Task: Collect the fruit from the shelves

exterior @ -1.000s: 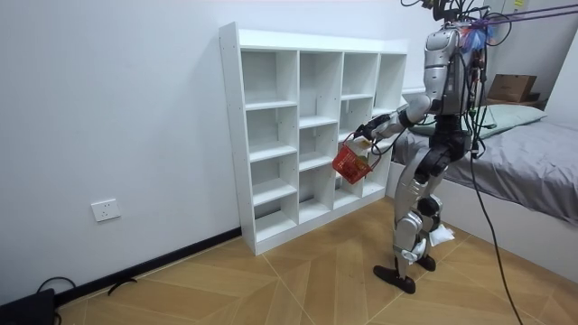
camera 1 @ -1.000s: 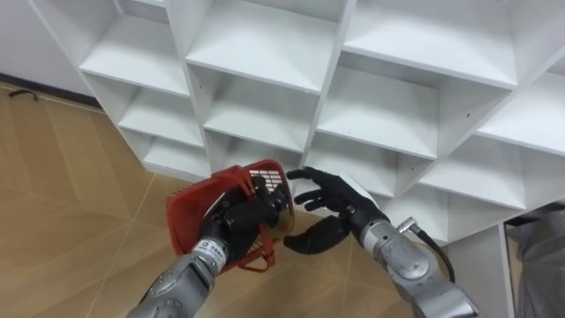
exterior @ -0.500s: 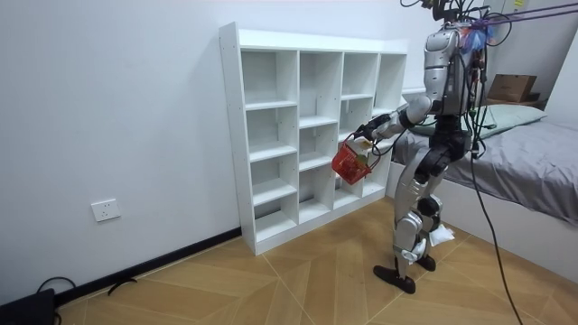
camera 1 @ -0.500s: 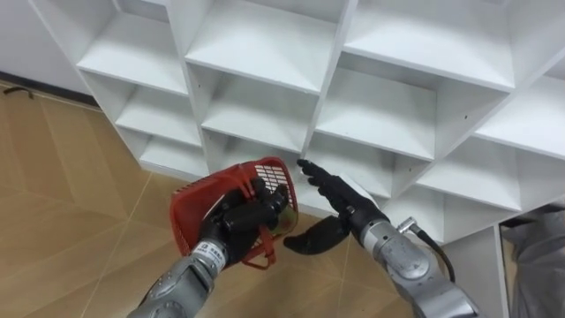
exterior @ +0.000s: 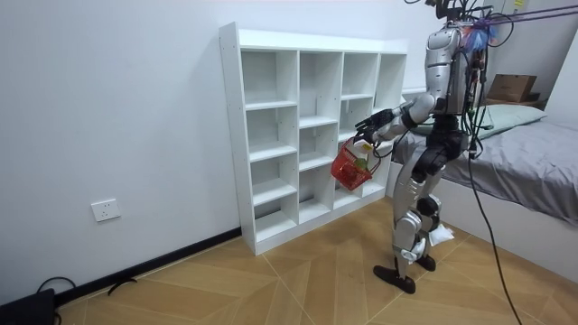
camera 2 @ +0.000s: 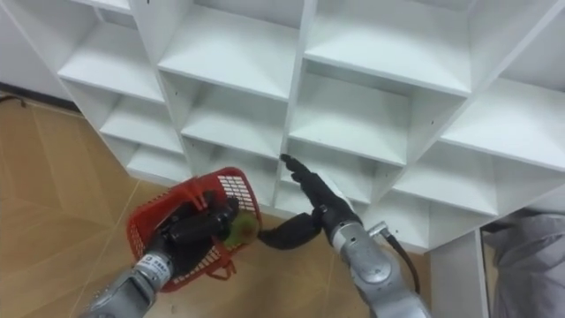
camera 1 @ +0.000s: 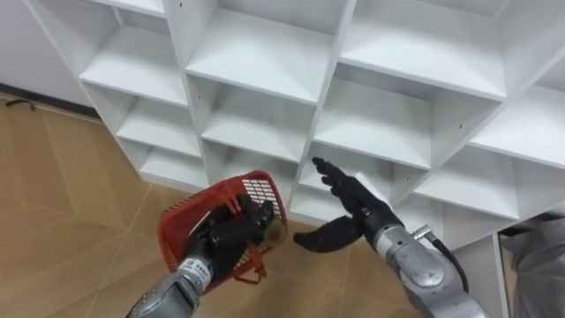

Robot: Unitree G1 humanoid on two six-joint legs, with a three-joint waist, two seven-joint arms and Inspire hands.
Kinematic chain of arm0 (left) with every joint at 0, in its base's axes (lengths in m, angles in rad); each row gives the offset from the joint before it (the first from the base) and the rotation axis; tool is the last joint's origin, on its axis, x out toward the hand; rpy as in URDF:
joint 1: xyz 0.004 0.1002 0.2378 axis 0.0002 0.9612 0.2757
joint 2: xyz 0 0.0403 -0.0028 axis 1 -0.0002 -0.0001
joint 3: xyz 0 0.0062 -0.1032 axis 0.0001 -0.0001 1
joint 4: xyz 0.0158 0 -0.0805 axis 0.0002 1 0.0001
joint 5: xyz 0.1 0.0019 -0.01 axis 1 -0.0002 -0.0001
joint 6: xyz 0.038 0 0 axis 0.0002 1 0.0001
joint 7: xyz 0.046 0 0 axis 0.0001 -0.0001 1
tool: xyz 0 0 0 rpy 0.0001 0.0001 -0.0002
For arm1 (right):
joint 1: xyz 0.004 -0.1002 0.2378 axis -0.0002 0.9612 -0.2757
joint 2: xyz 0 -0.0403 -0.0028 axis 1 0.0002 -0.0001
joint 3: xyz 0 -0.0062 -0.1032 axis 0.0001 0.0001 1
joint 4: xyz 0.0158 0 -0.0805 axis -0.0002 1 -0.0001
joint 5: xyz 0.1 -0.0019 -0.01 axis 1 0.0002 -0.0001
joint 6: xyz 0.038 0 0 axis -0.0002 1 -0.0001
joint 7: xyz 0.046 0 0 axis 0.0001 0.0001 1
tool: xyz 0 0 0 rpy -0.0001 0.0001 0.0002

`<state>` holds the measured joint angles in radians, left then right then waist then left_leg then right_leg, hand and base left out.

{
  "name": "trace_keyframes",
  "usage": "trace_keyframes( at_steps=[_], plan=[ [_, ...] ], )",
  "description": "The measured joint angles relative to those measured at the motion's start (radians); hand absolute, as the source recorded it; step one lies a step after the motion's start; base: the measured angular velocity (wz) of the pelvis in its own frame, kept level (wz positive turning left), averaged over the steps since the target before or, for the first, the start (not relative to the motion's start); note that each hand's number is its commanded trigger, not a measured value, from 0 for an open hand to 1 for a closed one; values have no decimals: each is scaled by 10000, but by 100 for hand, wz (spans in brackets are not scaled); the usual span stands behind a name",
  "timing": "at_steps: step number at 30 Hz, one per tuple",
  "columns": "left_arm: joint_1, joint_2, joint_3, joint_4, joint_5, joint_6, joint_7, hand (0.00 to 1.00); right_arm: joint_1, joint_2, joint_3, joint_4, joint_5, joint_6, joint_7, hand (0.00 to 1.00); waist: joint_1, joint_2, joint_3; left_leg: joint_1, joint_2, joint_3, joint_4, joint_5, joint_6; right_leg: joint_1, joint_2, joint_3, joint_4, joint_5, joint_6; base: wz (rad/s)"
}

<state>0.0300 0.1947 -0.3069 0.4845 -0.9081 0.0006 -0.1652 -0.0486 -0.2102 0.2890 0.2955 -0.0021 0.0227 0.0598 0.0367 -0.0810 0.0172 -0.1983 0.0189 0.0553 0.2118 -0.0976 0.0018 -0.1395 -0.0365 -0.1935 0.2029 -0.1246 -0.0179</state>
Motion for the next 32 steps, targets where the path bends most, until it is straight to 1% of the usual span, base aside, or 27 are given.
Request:
trace_keyframes(
  at_steps=[2,3,5,6,8,12,14,15,16,18,21,23,24,25,26,27,29,30,32],
  plan=[
    [357,33,195,96,85,4,0,100,182,4,-113,-16,21,-2,-254,0,-39,61,-8,324,-4,90,-139,-22,-5,241,-2,70,-53,-36,10,-11],
    [636,34,335,143,94,6,1,100,372,1,-225,-23,48,-4,-333,0,-45,93,-23,538,5,124,-199,-69,-19,460,19,112,-155,-54,16,-10],
    [912,23,507,582,304,14,0,100,672,2,-554,-25,86,-6,-524,0,-61,206,-68,824,1,157,-280,-130,-31,714,22,142,-189,-124,28,-6],
    [956,11,553,728,306,19,0,100,727,8,-619,-25,98,-6,-591,0,-64,239,-88,876,0,178,-314,-132,-31,745,22,162,-191,-134,32,-4],
    [1006,-57,758,1459,300,32,1,100,1008,-9,-834,-24,518,-48,-910,0,-97,360,-111,1094,-4,224,-418,-136,-35,914,18,180,-211,-166,35,-3],
    [1012,-81,1131,2248,340,49,52,100,1431,-44,-979,-19,1215,-102,-1371,0,-165,407,-99,1367,-4,229,-483,-165,-62,1148,21,169,-243,-231,37,0],
    [1025,-92,1477,2756,403,55,124,100,1729,-44,-1280,142,1548,-210,-1585,0,-220,432,-90,1605,-2,218,-504,-223,-72,1424,36,177,-345,-247,47,0],
    [1026,-83,1526,2878,404,55,208,100,1785,-43,-1350,205,1685,-225,-1686,0,-255,437,-87,1650,-3,216,-501,-242,-70,1465,34,173,-348,-261,52,0],
    [1025,-80,1642,3100,403,52,365,100,1809,-36,-1428,484,1968,-333,-1906,0,-311,453,-76,1747,-6,218,-501,-269,-70,1563,31,176,-350,-279,60,0],
    [1029,-79,1786,3284,400,44,520,100,1873,-9,-1579,879,2339,-393,-2198,0,-330,460,-83,1802,-6,239,-480,-306,-68,1594,33,215,-334,-300,67,-5],
    [1036,-83,1865,3602,478,-71,563,100,1878,9,-1629,1689,3064,-609,-2517,0,-341,481,-75,1846,-5,281,-487,-324,-70,1609,43,281,-337,-300,67,-5],
    [1099,-108,1880,3933,616,-155,688,100,1924,49,-1630,2624,3863,-947,-2640,0,-355,513,-58,2000,-2,288,-488,-380,-74,1780,46,284,-382,-310,76,-3],
    [1109,-126,1897,4067,697,-188,715,100,1926,72,-1660,2935,3967,-1017,-2679,0,-360,523,-65,2053,-3,293,-487,-399,-72,1816,44,288,-383,-322,81,0],
    [1169,-162,1943,4301,969,-238,756,100,1932,142,-1799,3607,3995,-1118,-2688,0,-358,555,-92,2139,-10,295,-486,-436,-69,1931,37,283,-389,-355,92,0],
    [1234,-223,2104,4513,1303,-294,760,100,1938,215,-2012,4328,4013,-1167,-2700,0,-350,576,-112,2233,-22,295,-503,-451,-65,1958,27,286,-385,-383,107,0],
    [1256,-246,2199,4592,1469,-338,774,100,1959,215,-2047,4621,4073,-1168,-2726,0,-346,588,-120,2263,-27,295,-510,-456,-64,1978,20,285,-376,-398,111,0],
    [1290,-244,2317,4965,2143,-470,893,100,1975,247,-2155,5724,4287,-1239,-2756,0,-360,648,-144,2319,-28,296,-514,-465,-61,2091,19,274,-380,-418,115,0],
    [1260,-247,2317,5168,2302,-528,910,100,1966,267,-2165,6085,4296,-1286,-2745,0,-367,663,-138,2389,-28,296,-525,-469,-66,2102,21,279,-400,-420,114,0],
    [1302,-293,2320,5794,2767,-564,1082,100,1984,506,-2495,7384,4301,-1329,-2685,0,-413,679,-161,2611,-23,297,-569,-520,-88,2310,28,295,-498,-477,111,0]
  ],
)
